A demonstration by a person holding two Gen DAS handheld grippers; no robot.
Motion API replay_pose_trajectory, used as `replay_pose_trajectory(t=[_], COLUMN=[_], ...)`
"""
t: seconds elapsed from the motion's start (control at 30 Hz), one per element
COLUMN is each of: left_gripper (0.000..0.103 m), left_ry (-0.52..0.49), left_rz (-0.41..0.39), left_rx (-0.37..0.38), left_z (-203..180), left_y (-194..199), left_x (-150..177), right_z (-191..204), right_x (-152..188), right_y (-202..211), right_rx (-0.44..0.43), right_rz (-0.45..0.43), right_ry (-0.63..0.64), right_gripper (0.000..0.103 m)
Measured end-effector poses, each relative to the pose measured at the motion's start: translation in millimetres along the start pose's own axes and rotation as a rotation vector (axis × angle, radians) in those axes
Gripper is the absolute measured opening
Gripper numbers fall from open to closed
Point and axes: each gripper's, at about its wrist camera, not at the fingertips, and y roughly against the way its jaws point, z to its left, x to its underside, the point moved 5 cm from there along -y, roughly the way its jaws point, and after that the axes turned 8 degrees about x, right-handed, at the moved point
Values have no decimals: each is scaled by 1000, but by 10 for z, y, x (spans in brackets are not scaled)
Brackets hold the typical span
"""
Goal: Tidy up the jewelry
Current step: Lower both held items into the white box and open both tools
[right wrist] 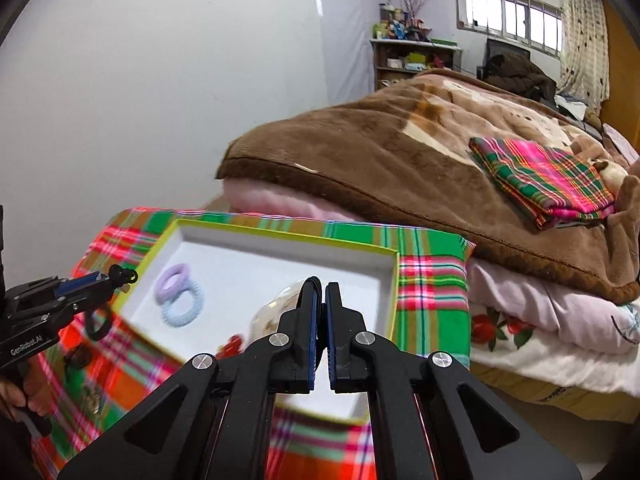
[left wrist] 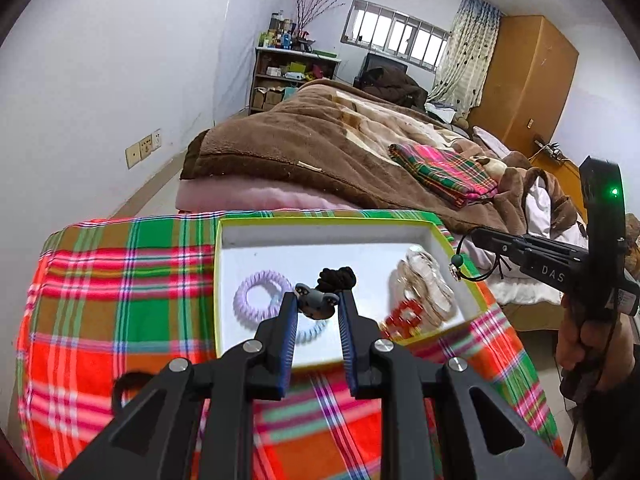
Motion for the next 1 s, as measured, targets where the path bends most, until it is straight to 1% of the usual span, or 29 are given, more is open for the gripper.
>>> replay_pose_trajectory(t=[0.23, 0.37, 0.43, 0.5, 0.57, 0.6, 0.63, 0.73, 0.8, 0.87, 1.0], left_gripper=[22, 22, 22, 22, 22, 22, 22, 23, 25, 31, 34], left_ry=[9, 19, 19, 21, 20, 18, 14, 14, 17, 21, 24], left_rz=[44, 68, 74, 85, 91, 91, 92, 96, 91, 81, 66], left_rx=[-12, -14, -16, -22, -28, -28, -30, -26, -27, -24, -20], left_z=[100, 119, 128, 133, 140, 145, 137, 128, 119, 108, 84], left_y=[-361, -501, -547, -579, -598, -602, -600, -571, -540, -486, -388], left_x=[-31, -1, 4, 17, 19, 12, 1, -12, -32, -54, -70], right_z=[-77, -44, -27, -3, 19, 32, 44, 97, 129, 161, 183], right_x=[-6, 25, 32, 34, 42, 41, 40, 30, 21, 24, 44], right_y=[-374, -452, -440, -431, -395, -386, -367, -278, -235, -170, -56], right_rx=[8, -1, -9, -15, -16, -15, -11, -3, -3, 0, -5], right_rz=[52, 70, 67, 65, 59, 56, 51, 31, 23, 11, -3], right_ry=[-19, -5, 0, 4, 11, 15, 22, 45, 55, 67, 70], right_gripper=[4, 5, 16, 20, 31, 40, 46, 46, 46, 46, 46])
